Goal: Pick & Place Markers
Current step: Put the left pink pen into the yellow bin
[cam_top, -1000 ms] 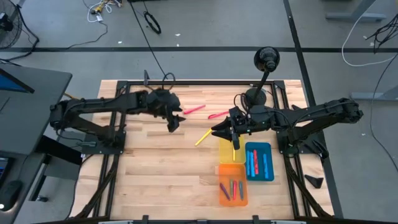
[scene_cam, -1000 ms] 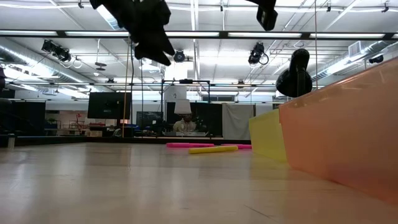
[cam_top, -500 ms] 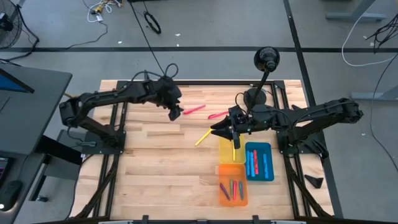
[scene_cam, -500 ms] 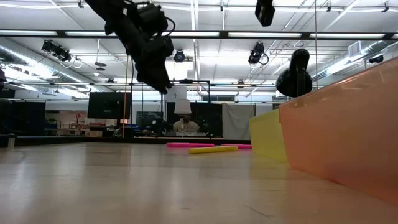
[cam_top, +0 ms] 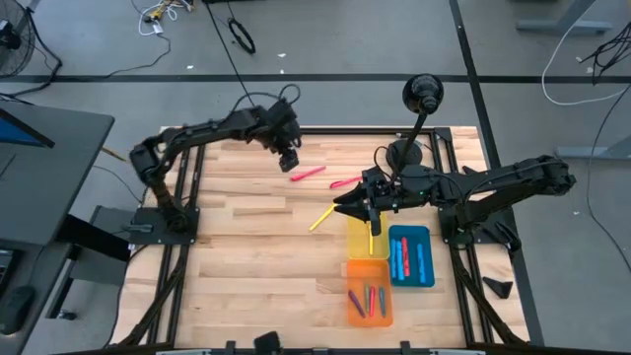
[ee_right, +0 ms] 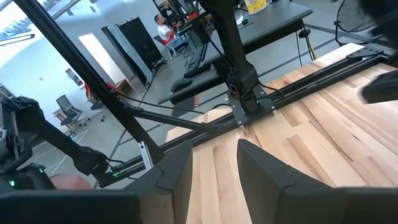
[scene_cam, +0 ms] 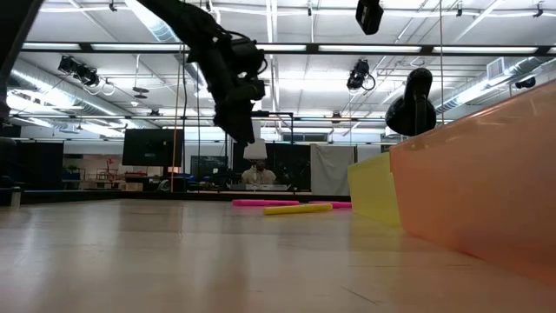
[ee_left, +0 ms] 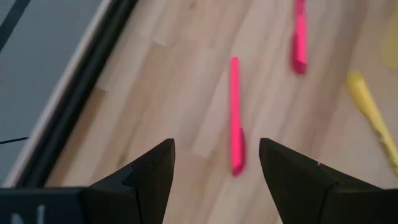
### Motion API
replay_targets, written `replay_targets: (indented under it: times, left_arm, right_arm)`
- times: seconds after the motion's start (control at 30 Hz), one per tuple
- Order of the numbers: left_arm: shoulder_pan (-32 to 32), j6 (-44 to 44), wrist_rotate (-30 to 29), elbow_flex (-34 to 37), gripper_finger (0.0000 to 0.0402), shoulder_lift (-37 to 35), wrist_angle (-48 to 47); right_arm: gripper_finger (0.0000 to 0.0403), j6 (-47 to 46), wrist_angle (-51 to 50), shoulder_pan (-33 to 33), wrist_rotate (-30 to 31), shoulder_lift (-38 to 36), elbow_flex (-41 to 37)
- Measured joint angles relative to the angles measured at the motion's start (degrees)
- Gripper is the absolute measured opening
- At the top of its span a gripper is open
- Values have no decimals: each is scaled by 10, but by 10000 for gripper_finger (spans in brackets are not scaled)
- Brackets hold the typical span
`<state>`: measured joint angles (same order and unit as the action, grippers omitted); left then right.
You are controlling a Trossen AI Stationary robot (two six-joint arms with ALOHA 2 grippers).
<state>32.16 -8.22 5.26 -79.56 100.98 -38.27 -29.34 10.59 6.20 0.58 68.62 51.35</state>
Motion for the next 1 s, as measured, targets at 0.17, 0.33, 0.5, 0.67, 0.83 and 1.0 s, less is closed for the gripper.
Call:
replay_targets:
  times: [0.17,0.33,0.5,0.67,0.83,1.0]
  left_arm:
    - [3,-16,-14,-97,238,70,-67]
    - [1,-29,-15,-203,238,137,-143]
    - [-8,-30,-16,-271,238,183,-199]
    - [-27,-30,-16,-264,238,192,-198]
    - [-42,-15,-14,-249,238,192,-171]
    - [-44,7,-10,-249,238,210,-164]
  right_arm:
    - [126,-2,1,0,0,0,0]
    - [126,-2,3,0,0,0,0]
    - [126,-2,4,0,0,0,0]
    - [126,-2,5,0,0,0,0]
    - [126,-2,6,0,0,0,0]
    - [126,-2,7,0,0,0,0]
